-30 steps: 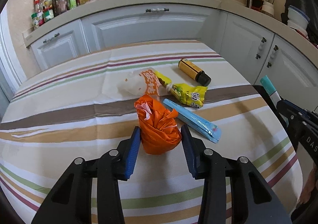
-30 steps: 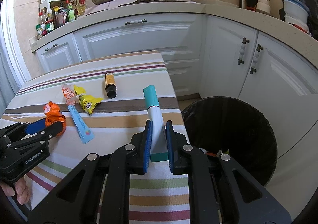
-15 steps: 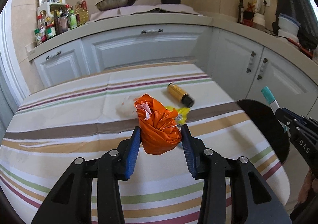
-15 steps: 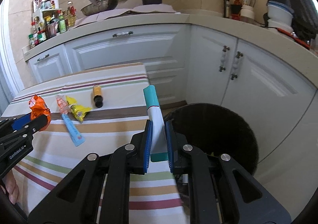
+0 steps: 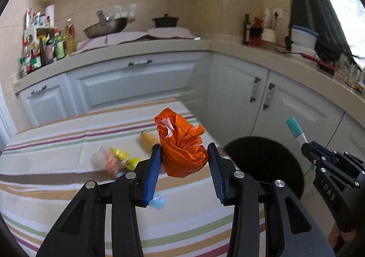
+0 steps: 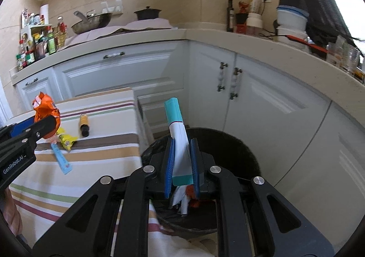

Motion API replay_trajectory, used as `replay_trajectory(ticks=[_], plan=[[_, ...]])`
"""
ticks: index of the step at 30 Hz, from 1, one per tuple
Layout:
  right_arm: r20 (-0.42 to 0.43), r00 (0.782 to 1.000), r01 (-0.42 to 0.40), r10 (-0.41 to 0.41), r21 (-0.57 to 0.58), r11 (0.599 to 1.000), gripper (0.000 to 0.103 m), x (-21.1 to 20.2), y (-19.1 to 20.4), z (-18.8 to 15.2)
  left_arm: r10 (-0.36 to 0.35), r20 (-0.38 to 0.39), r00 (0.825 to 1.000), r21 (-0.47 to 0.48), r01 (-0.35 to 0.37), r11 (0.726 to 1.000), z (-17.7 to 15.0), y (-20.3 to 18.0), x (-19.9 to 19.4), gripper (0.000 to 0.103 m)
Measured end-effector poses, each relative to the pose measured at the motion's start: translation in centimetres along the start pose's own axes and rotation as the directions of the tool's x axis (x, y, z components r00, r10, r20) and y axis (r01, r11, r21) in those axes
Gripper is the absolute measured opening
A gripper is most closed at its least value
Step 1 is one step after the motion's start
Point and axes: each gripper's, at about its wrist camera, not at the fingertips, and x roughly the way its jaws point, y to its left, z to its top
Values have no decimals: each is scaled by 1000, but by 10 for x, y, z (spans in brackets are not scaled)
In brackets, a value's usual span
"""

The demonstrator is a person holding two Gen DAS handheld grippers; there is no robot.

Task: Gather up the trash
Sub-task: 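Carry the tube and orange bag over the bin and open both tools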

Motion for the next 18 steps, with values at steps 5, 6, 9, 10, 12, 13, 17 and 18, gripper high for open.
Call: replay_trajectory(ticks=[5,6,9,10,12,13,17,18], plan=[[25,999,28,-29,23,999,14,-4,-18,5,-30,35,999,29,29,999,9,-23,2,41],[30,999,33,-34,27,999,14,-5,-21,6,-34,38,999,33,33,999,10,-26,2,41],[40,998,44,-45,38,998,14,-4,-29,8,-48,49,998,50,46,998,13,-36,4,41],[45,998,48,-50,42,998,14,-5,-32,9,-52,54,997,57,49,997,14,-40,5,41],[51,997,56,-58,48,997,14,-5,-37,10,-59,58,997,67,55,996,14,-46,6,41],[54,997,60,-63,53,997,14,-5,-40,11,-64,59,996,71,60,996,15,-49,7,41],[55,995,74,-78,72,995,14,-2,-50,10,-79,54,995,84,74,994,15,-60,13,41],[55,995,78,-83,76,994,14,0,-53,10,-85,52,995,87,80,993,15,-63,15,41]])
